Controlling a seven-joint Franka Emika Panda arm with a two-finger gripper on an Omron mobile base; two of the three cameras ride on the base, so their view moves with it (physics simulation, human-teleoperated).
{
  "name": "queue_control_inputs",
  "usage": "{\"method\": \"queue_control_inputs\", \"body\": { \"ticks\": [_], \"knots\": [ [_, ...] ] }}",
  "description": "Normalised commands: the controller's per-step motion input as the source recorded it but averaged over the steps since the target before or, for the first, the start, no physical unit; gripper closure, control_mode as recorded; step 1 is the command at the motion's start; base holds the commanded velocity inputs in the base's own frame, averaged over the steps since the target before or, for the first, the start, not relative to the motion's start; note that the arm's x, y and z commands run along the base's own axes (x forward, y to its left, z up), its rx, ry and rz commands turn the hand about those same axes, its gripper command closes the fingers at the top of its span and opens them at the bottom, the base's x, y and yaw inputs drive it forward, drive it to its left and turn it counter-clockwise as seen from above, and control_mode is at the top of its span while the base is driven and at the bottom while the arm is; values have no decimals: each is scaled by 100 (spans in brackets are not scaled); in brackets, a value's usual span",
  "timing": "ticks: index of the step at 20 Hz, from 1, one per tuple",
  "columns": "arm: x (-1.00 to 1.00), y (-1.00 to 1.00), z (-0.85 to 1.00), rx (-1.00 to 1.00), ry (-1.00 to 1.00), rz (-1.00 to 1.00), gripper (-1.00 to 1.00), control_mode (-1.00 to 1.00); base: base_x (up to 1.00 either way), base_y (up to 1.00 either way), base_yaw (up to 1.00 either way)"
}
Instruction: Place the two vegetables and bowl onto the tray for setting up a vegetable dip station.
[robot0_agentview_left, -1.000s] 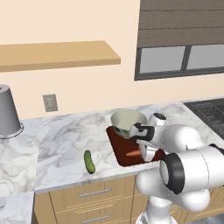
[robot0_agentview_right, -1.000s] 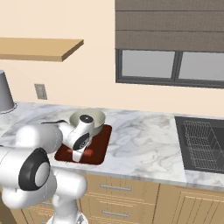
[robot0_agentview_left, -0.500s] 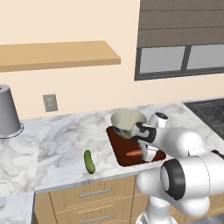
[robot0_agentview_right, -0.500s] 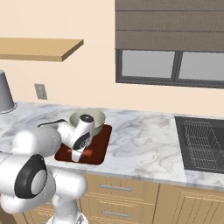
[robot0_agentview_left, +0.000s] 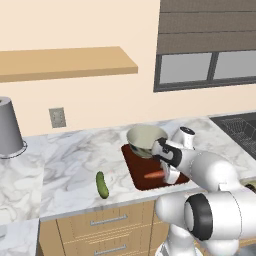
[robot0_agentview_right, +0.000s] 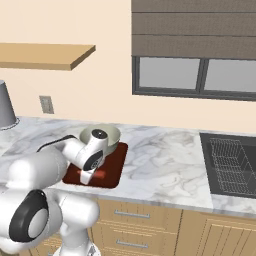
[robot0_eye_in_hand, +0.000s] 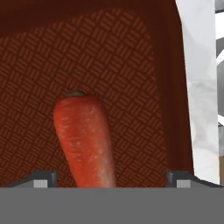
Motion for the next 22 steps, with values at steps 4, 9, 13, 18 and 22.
{"method": "queue_control_inputs", "body": {
  "ticks": [4,9,13,18,22],
  "knots": [
    [-19,2,13,0,0,-2,-100,-100,0,0,0],
    [-25,6,15,0,0,0,-100,-100,0,0,0],
    [-28,14,15,0,-1,3,-100,-100,0,0,0],
    [-28,17,15,-1,0,11,-100,-100,0,0,0],
    [-18,29,13,-8,0,20,-100,-100,0,0,0]
  ]
}}
